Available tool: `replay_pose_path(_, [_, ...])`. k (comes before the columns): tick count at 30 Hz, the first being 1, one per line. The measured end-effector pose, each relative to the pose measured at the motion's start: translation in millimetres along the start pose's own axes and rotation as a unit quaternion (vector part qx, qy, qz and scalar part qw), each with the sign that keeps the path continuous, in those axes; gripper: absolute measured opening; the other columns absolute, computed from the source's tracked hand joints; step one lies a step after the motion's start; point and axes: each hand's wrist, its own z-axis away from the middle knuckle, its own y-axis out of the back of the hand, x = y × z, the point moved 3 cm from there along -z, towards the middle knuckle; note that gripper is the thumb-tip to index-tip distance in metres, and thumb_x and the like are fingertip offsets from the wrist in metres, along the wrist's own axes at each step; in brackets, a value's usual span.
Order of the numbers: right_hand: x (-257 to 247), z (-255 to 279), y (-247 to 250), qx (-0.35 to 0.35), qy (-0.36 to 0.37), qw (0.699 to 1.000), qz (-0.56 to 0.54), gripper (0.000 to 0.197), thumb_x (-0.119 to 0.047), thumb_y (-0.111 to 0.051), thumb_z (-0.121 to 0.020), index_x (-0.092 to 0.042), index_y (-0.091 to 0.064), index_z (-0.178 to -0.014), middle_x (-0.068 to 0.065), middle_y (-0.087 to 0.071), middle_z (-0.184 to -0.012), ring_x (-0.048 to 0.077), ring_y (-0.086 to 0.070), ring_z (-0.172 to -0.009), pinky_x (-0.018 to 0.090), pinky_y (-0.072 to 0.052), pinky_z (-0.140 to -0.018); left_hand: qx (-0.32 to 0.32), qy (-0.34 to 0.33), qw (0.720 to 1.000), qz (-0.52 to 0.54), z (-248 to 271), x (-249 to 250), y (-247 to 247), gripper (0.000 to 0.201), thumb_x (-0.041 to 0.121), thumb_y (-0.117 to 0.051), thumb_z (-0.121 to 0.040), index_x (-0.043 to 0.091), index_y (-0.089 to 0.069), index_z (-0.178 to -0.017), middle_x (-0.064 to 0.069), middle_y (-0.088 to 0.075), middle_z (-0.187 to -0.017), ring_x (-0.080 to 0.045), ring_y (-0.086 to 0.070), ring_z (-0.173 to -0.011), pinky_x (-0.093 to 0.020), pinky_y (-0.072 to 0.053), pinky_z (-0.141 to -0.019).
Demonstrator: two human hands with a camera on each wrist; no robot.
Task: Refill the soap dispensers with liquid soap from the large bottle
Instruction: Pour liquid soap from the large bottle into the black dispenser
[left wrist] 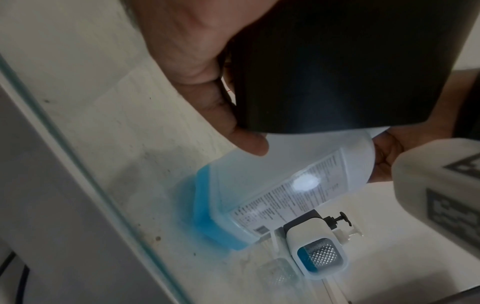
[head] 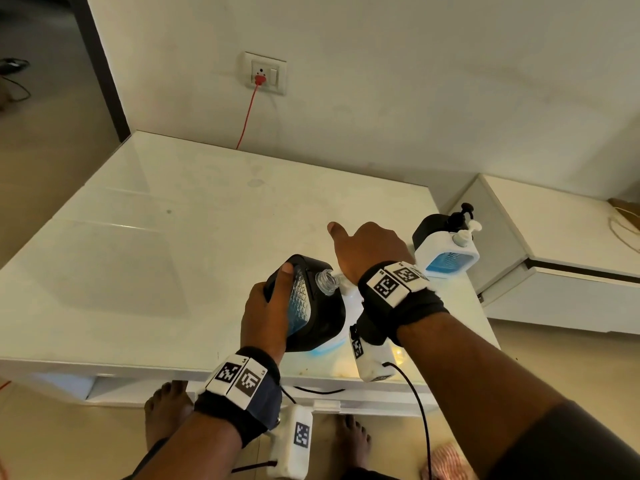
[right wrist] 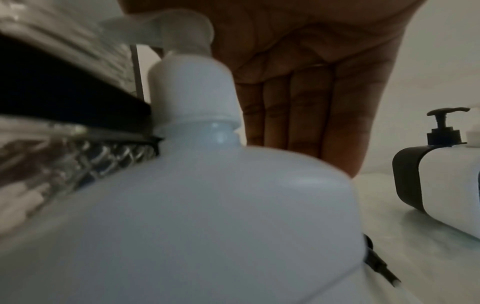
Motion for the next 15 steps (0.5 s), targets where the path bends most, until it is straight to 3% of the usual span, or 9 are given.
replay_pose_path(4, [-1.1,-5.4,-0.9,-0.024,0.003,1.000,0.000,0.068,-0.077,-0.031,-0.089,-0.013,-0.053,-0.082,0.004,-0.061,-0.086,0.026,-0.057,-0.083,0.036,-0.041,-0.075,-0.006,-0.003,1.000,0.003,-0.4,-1.1,-0.2,0.065,0.072,-0.055,-0.090,0.016,-0.064,-0.122,-0.004,-0.071,-0.111,-0.024,-0.067,-0.102,-0.037,-0.054,-0.083])
replay_pose_path(9, [-5.7,-12.3,1.4,-0.075,0.007,0.997,-0.014,0.075,-0.082,-0.023,-0.086,-0.017,-0.056,-0.070,0.008,-0.064,-0.078,0.031,-0.064,-0.081,0.039,-0.050,-0.081,-0.013,-0.009,1.000,-0.002,0.6,3.1,-1.3,0.061,0.067,-0.054,-0.094,0.014,-0.063,-0.123,-0.006,-0.070,-0.110,-0.023,-0.067,-0.098,-0.031,-0.051,-0.072])
replay_pose_path(12, [-5.8,-11.9,1.0,-0.053,0.010,0.998,-0.017,0.070,-0.078,-0.027,-0.089,-0.018,-0.057,-0.071,0.003,-0.060,-0.075,0.024,-0.057,-0.075,0.035,-0.040,-0.074,-0.011,-0.007,1.000,0.001,-0.6,1.5,-0.7,0.060,0.067,-0.054,-0.094,0.014,-0.062,-0.123,-0.006,-0.070,-0.111,-0.025,-0.067,-0.100,-0.037,-0.054,-0.082])
replay_pose_path(15, [-3.8,-9.9,-1.9,-0.033,0.008,0.999,-0.011,0.062,-0.075,-0.031,-0.090,-0.019,-0.051,-0.071,0.001,-0.055,-0.074,0.025,-0.055,-0.078,0.035,-0.038,-0.072,-0.008,-0.005,1.000,-0.004,-2.9,-3.3,0.3,0.068,0.074,-0.053,-0.092,0.015,-0.063,-0.123,-0.006,-0.070,-0.112,-0.026,-0.067,-0.103,-0.042,-0.055,-0.092])
